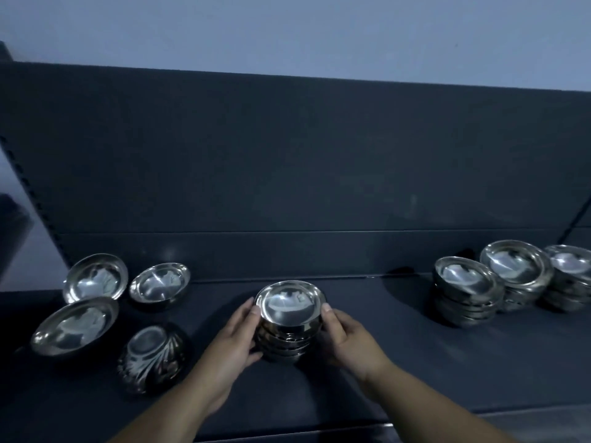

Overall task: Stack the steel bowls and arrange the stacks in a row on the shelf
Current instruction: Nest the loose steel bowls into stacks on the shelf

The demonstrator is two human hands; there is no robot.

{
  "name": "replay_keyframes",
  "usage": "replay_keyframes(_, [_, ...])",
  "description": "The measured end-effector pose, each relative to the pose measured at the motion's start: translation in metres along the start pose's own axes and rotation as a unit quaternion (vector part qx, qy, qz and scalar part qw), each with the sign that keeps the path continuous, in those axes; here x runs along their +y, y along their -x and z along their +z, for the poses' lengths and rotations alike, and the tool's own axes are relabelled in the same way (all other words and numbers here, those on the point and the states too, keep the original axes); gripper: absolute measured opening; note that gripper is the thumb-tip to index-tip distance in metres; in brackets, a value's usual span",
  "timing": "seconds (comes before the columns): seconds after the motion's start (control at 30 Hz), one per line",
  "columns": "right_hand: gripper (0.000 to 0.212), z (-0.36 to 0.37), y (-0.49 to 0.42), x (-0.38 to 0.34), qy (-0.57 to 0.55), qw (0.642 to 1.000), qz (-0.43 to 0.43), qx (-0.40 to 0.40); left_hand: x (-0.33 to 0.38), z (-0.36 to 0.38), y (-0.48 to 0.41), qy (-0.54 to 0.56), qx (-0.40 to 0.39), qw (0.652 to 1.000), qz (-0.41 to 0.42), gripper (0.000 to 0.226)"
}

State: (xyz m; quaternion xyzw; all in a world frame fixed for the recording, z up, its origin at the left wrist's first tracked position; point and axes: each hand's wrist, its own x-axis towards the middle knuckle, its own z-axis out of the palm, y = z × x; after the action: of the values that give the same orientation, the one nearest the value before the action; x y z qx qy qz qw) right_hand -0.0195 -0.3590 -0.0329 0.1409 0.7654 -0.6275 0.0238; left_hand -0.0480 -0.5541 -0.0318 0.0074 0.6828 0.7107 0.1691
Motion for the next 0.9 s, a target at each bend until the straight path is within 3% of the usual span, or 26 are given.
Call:
replay_keyframes(0.27, [0.065, -0.088, 0.013, 0.023, -0.064, 0.994, -0.018, 0.085, 0.000, 0.096, -0.022, -0.009, -0.085, 0.996, 0.007, 0.052])
replay_keyframes(0.33, [0.070, -0.112, 0.014, 0.028, -0.060, 0.996, -0.022, 0.070, -0.001, 0.121, -0.028, -0.006, -0.089, 0.996, 0.006, 0.054])
replay_keyframes(0.4, [0.061, -0.135, 0.011, 0.034, -0.049, 0.997, -0.032, 0.057, -0.003, 0.142, -0.034, -0.002, -0.088, 0.996, 0.004, 0.065])
replay_keyframes(0.5, [0.069, -0.165, 0.000, 0.046, -0.048, 0.998, -0.037, 0.029, -0.010, 0.169, -0.045, 0.001, -0.076, 0.997, 0.012, 0.089])
replay_keyframes(0.57, [0.078, -0.180, -0.008, 0.052, -0.039, 0.999, -0.037, 0.010, -0.012, 0.187, -0.053, 0.009, -0.059, 0.998, 0.021, 0.092])
replay_keyframes(0.8, [0.088, -0.208, -0.034, 0.057, 0.012, 0.999, -0.025, -0.029, -0.015, 0.218, -0.074, 0.020, 0.008, 0.999, 0.025, 0.062])
replay_keyframes(0.9, [0.073, -0.201, -0.031, 0.065, 0.076, 0.997, 0.028, 0.021, -0.024, 0.213, -0.066, -0.070, 0.050, 0.996, 0.015, 0.061])
